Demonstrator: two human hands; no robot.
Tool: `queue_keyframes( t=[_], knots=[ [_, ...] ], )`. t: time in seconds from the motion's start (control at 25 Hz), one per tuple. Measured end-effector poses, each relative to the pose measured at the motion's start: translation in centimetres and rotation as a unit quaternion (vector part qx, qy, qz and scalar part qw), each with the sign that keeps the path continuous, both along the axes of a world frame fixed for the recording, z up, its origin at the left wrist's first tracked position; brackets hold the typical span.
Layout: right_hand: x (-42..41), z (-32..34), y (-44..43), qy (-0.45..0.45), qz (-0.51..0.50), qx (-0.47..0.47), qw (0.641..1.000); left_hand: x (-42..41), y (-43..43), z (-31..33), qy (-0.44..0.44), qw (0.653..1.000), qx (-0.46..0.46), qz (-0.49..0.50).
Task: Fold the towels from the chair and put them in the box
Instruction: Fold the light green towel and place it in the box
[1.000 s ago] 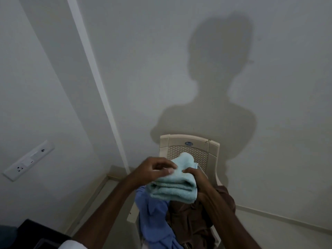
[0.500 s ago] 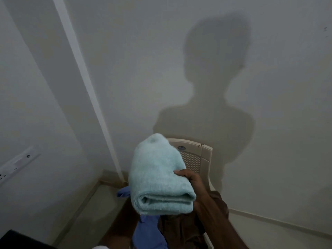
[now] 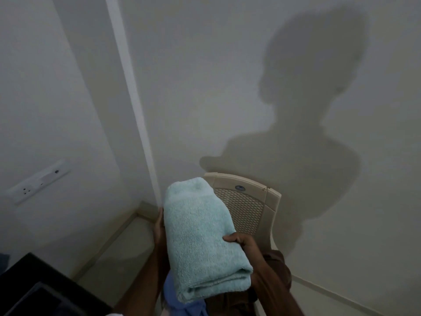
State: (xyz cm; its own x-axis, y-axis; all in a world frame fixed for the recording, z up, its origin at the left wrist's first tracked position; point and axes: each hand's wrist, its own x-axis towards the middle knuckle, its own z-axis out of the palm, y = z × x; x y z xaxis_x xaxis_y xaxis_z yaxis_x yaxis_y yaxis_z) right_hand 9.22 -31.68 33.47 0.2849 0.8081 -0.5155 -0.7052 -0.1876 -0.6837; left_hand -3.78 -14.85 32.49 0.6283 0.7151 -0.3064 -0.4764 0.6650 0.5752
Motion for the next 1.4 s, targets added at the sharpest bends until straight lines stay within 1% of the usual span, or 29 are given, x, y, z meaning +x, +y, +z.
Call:
queue_keyframes(
  t=[0.08,0.16,0.24,0.32,0.4,0.48,0.6,0.68,0.76,0.88,1.0,1.08,1.24,1.32,1.4],
  knots=[
    [-0.5,-0.7,0.9,-0.007,0.042,-0.014,0.999,-1.6,0.3,0.2,-0.001,1.000,-0.003,0.020],
    [-2.1,-1.1,2.0,-0.011,0.098,-0.029,0.995,-4.4,1.1,-0.5,0.022,0.999,0.001,0.034],
    [-4.0,-1.2,3.3,-0.010,0.125,-0.026,0.992,-7.5,1.9,-0.6,0.046,0.998,0.001,0.045],
    [-6.9,-0.8,5.0,-0.006,0.154,-0.017,0.988,-11.3,2.8,-0.5,0.071,0.994,-0.006,0.078],
    [-10.6,-0.1,6.8,-0.029,0.185,-0.018,0.982,-15.5,3.6,-0.6,0.078,0.990,-0.020,0.114],
    [-14.3,0.0,9.0,-0.067,0.206,-0.028,0.976,-20.1,4.4,-1.0,0.064,0.988,-0.031,0.141],
    [-20.9,-0.7,12.3,-0.027,0.268,-0.039,0.962,-27.8,5.6,-2.0,0.056,0.980,-0.041,0.188],
    [-25.6,-2.2,14.3,-0.016,0.305,-0.038,0.952,-33.5,6.2,-2.8,0.078,0.967,-0.057,0.236],
    [-30.7,-3.6,16.0,-0.014,0.344,-0.053,0.937,-39.4,6.6,-3.5,0.096,0.955,-0.068,0.272],
    [-37.3,-5.9,17.8,-0.052,0.392,-0.078,0.915,-46.6,6.8,-4.4,0.114,0.949,-0.072,0.285],
    [-42.5,-8.9,18.7,-0.063,0.421,-0.116,0.897,-53.0,7.1,-7.4,0.180,0.938,-0.075,0.288],
    [-44.8,-10.9,19.0,-0.071,0.425,-0.152,0.890,-56.2,7.4,-10.3,0.217,0.930,-0.111,0.275],
    [-49.1,-17.7,19.7,-0.070,0.442,-0.236,0.862,-60.8,7.5,-18.1,0.282,0.914,-0.179,0.232],
    [-50.5,-21.1,19.9,-0.058,0.468,-0.249,0.846,-61.7,7.1,-21.3,0.304,0.902,-0.222,0.211],
    [-51.7,-24.2,20.0,-0.064,0.477,-0.241,0.843,-62.6,7.0,-23.6,0.313,0.887,-0.266,0.213]
  ],
)
